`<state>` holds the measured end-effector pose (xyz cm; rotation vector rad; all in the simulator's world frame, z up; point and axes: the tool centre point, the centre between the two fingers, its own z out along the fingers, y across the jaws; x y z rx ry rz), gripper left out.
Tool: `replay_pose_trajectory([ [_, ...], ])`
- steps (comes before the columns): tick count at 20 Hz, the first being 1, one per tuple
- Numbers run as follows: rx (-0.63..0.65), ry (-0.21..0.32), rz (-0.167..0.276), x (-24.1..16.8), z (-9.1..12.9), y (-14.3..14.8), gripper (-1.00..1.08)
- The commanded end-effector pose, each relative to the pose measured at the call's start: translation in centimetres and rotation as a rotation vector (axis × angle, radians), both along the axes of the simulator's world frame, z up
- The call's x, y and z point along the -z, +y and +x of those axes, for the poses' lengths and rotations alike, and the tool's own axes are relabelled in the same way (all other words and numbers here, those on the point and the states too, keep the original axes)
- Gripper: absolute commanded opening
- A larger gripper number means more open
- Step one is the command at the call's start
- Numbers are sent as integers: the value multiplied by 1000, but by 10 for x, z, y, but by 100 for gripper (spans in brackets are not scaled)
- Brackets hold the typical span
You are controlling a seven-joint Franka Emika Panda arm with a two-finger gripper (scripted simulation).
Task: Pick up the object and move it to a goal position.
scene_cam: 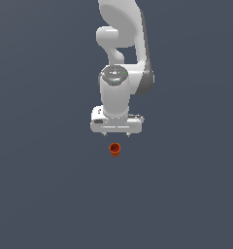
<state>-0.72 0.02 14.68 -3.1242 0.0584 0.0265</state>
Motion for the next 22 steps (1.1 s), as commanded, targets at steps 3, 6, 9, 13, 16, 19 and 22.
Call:
replay_pose_trajectory([
  [3,1,-2,-1,-1,1,-1,100],
  [6,8,-15,-4,-6,6,-8,100],
  [9,14,-31,-7,-13,11,-17,100],
  [13,13,-36,-9,-16,12,-20,100],
  [16,20,-33,-8,-13,12,-19,100],
  [19,41,-32,-8,-10,13,-18,100],
  [22,73,-30,-9,-3,14,-17,100],
])
